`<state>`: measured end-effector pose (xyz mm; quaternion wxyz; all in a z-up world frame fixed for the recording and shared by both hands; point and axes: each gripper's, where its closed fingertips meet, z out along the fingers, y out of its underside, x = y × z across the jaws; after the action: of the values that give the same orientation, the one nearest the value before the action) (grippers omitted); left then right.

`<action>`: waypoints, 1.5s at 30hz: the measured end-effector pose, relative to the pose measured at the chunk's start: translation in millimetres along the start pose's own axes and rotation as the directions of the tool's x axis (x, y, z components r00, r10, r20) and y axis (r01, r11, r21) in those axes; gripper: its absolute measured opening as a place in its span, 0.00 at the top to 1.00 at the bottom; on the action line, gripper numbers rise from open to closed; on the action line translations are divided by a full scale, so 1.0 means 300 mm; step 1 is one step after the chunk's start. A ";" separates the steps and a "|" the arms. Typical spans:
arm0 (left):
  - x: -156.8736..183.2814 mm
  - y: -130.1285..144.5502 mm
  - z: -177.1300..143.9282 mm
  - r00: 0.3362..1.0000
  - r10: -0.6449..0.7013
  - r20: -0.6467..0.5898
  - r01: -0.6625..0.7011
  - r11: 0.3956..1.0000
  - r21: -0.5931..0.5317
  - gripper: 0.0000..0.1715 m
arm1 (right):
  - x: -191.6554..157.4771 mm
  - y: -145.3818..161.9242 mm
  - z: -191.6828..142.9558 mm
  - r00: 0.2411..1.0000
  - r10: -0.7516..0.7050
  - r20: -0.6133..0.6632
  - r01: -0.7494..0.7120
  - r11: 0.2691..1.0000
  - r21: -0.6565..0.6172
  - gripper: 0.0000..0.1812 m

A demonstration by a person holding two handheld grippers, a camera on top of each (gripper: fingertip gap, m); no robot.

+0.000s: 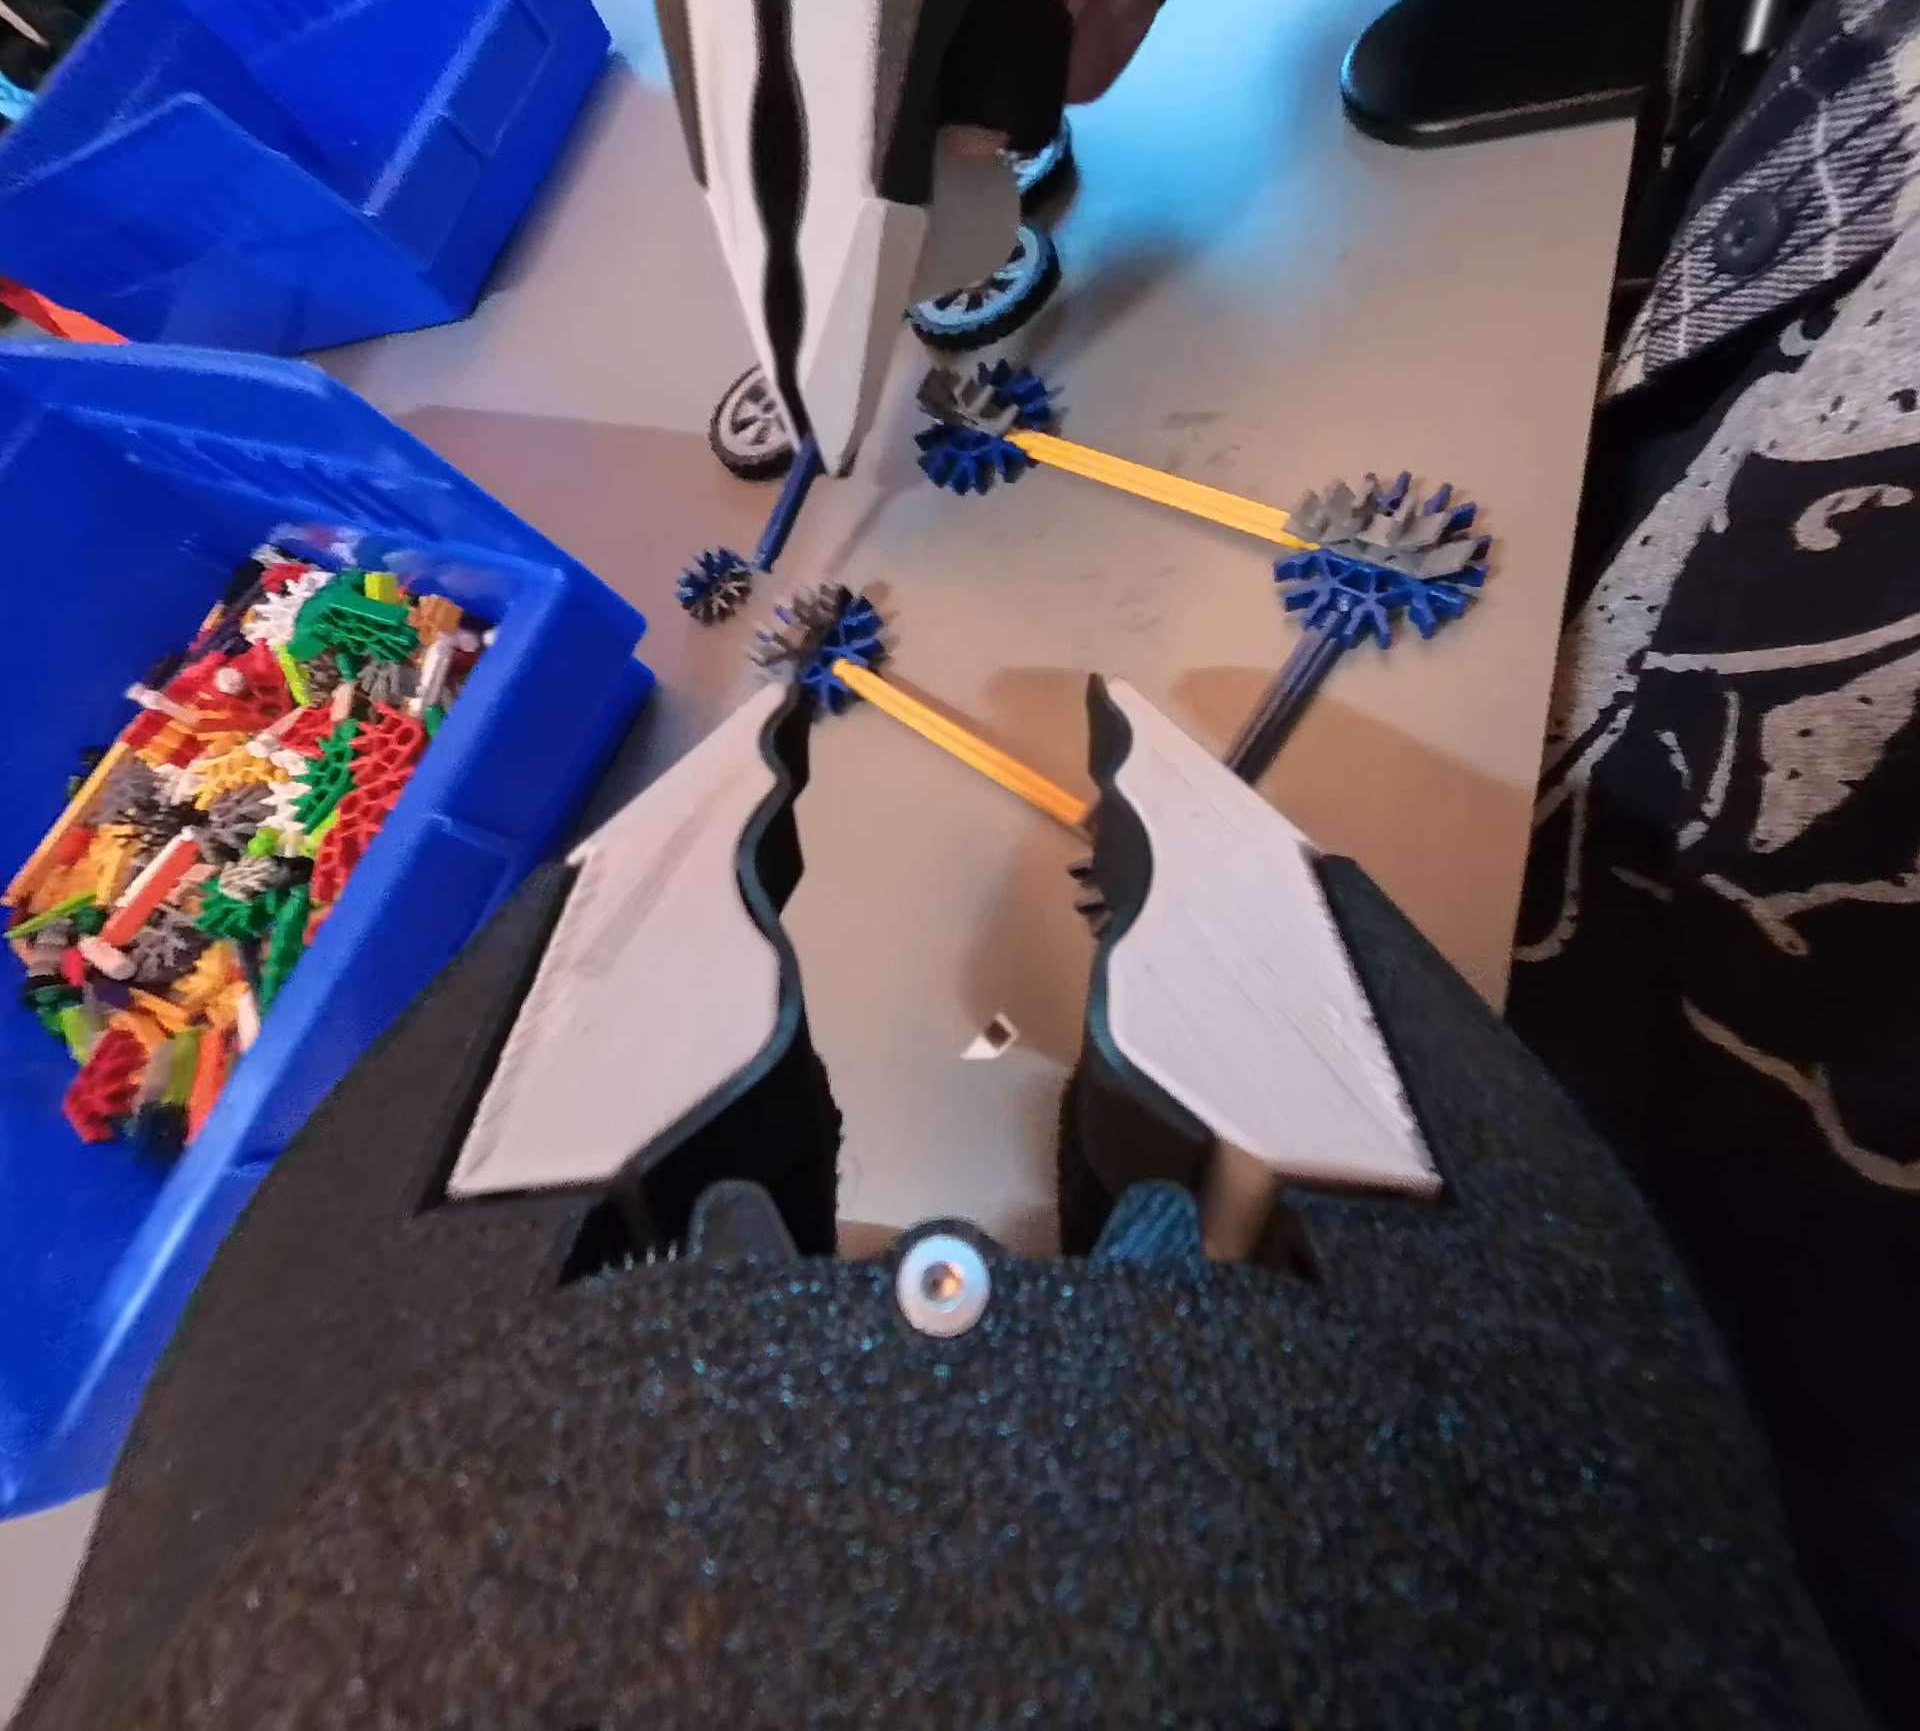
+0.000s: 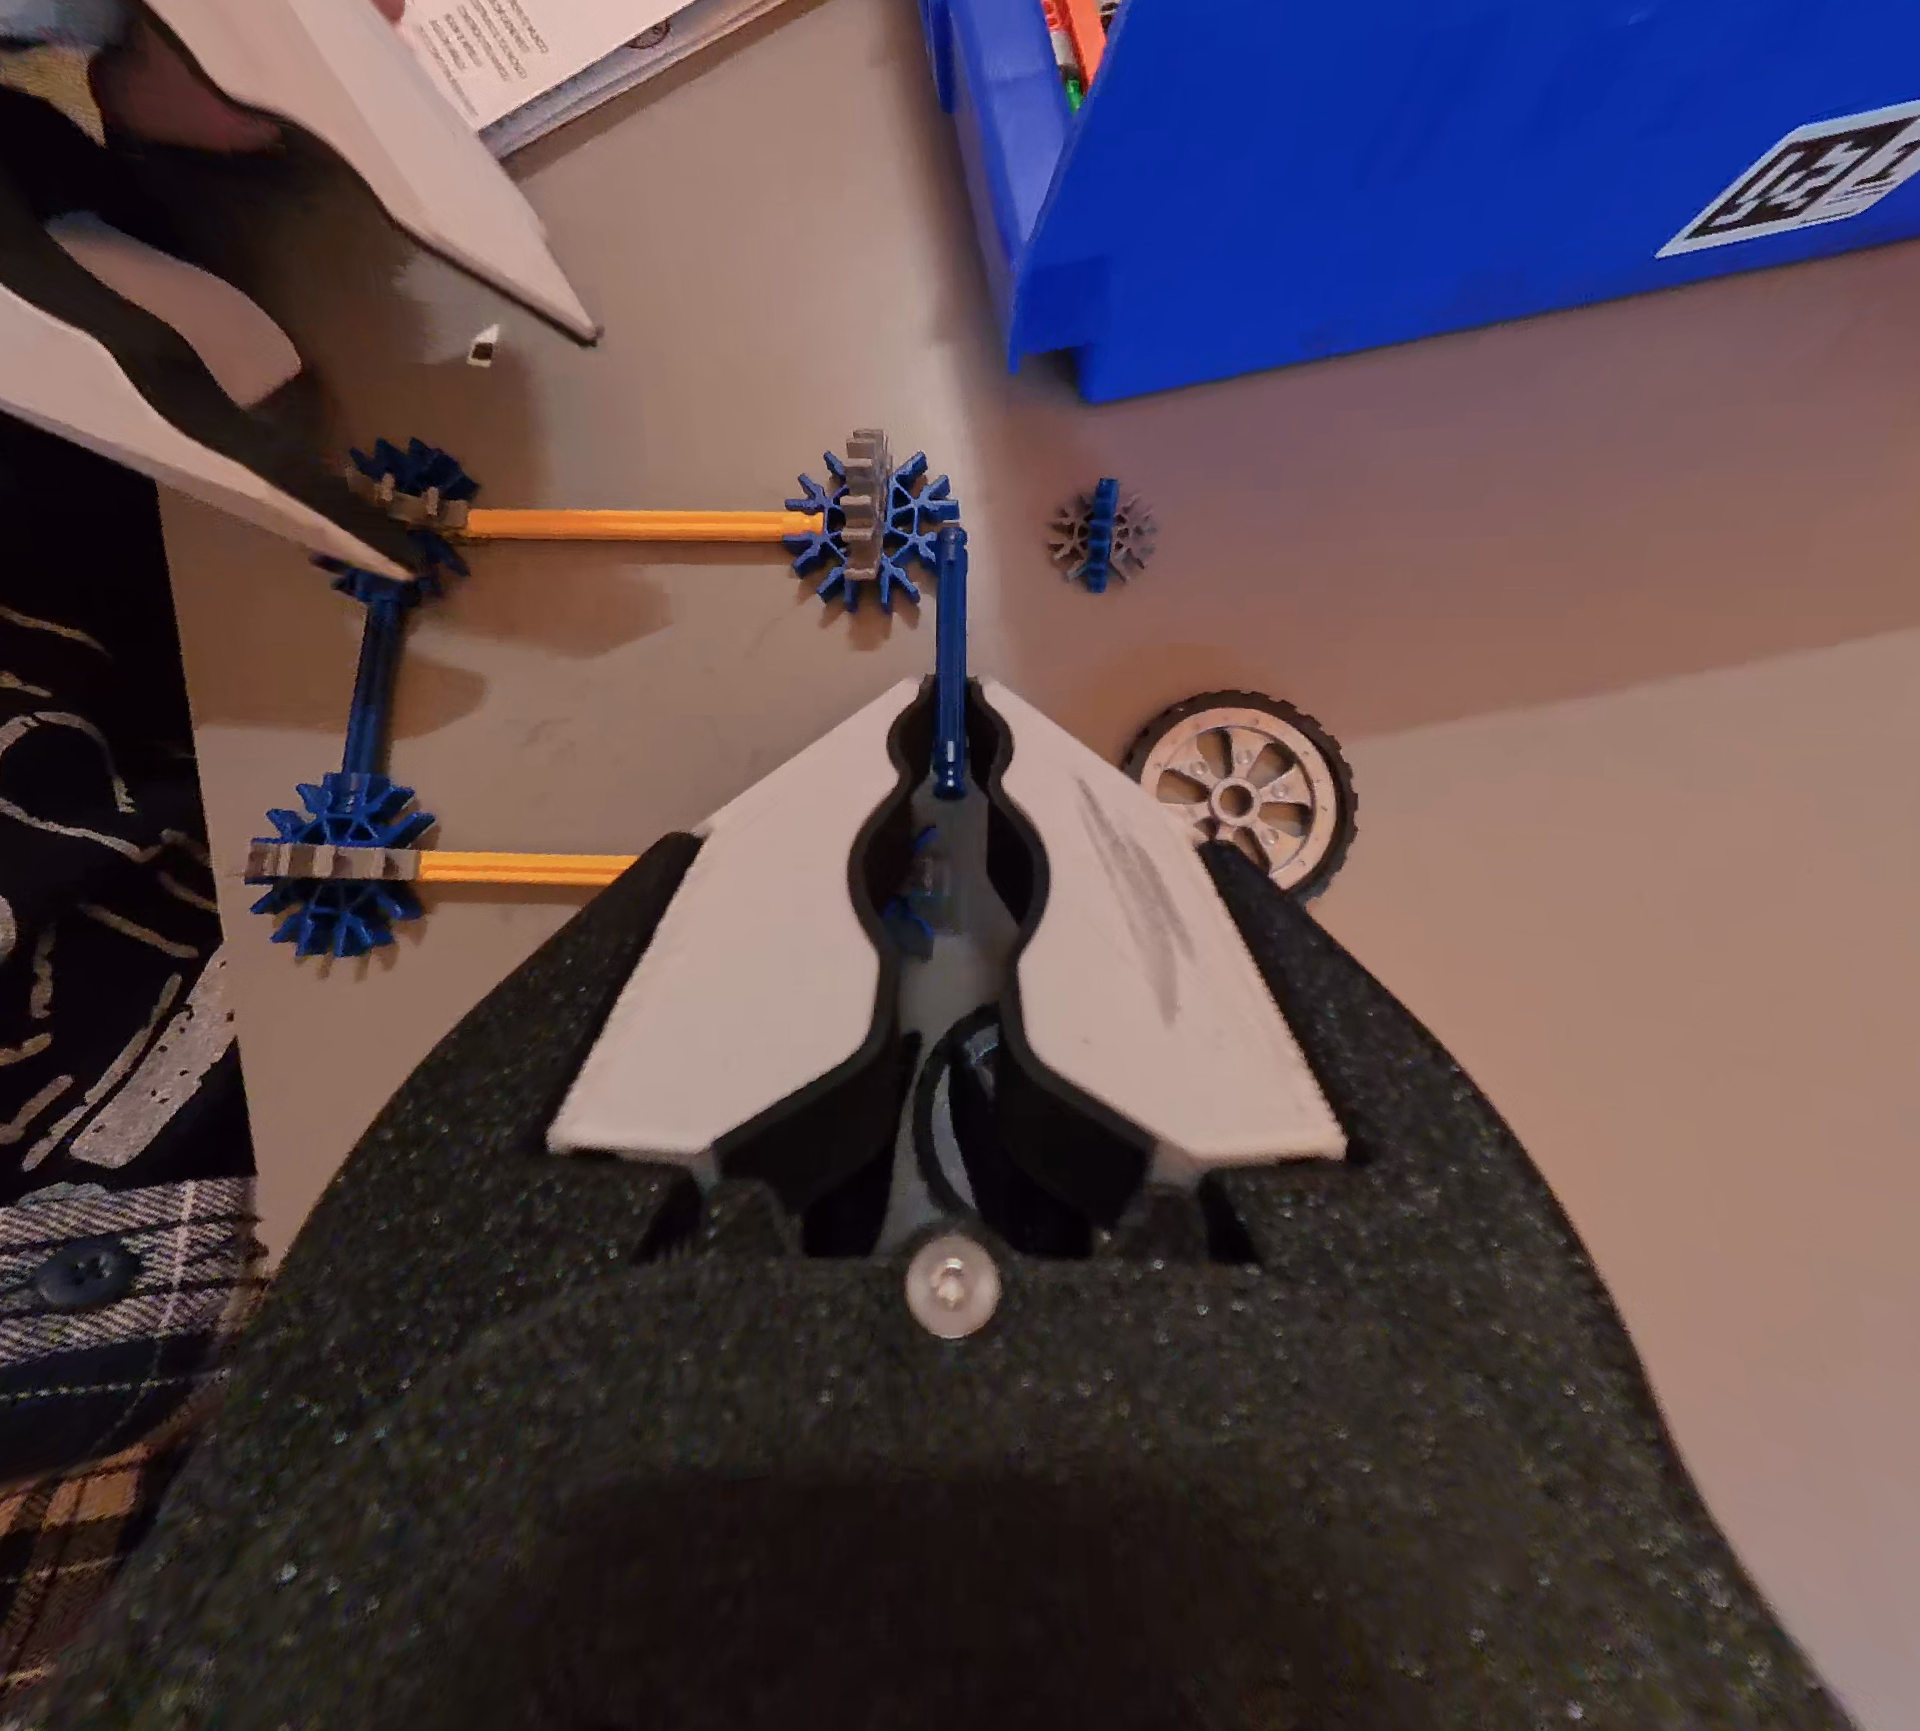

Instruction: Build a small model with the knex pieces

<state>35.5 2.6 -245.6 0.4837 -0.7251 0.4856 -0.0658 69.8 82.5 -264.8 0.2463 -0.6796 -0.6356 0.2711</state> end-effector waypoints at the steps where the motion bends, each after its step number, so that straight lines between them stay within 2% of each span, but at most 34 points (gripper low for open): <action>1: -0.012 -0.009 -0.005 1.000 0.003 0.003 -0.003 1.000 0.002 0.70 | -0.003 -0.001 -0.003 1.000 -0.002 0.003 0.002 1.000 -0.001 0.98; 6: -0.076 -0.014 0.010 0.999 0.042 0.011 -0.041 0.998 -0.049 0.70 | -0.034 0.015 -0.005 0.999 -0.024 0.035 0.025 0.999 -0.035 0.98; 15: -0.139 0.035 0.119 0.997 0.055 -0.046 -0.062 0.986 -0.154 0.71 | -0.059 0.020 -0.007 0.998 -0.048 0.052 0.051 0.997 -0.058 0.98; 22: -0.122 0.057 0.170 0.988 0.021 -0.152 -0.050 0.981 -0.187 0.83 | -0.054 0.055 0.011 0.997 -0.081 0.020 0.083 0.988 -0.129 0.98; 34: -0.123 0.056 0.181 0.987 -0.002 -0.160 -0.025 0.985 -0.171 0.90 | -0.054 0.039 0.004 0.997 -0.075 0.020 0.077 0.992 -0.105 0.98; 45: -0.123 0.056 0.183 0.985 -0.037 -0.168 0.013 0.990 -0.142 0.92 | -0.049 0.048 0.025 0.998 -0.064 0.014 0.065 0.992 -0.113 0.98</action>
<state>36.6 65.0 -273.3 0.3875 -0.7552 0.5193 -0.0995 74.5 66.6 -279.1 0.2126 -0.6700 -0.6729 0.2302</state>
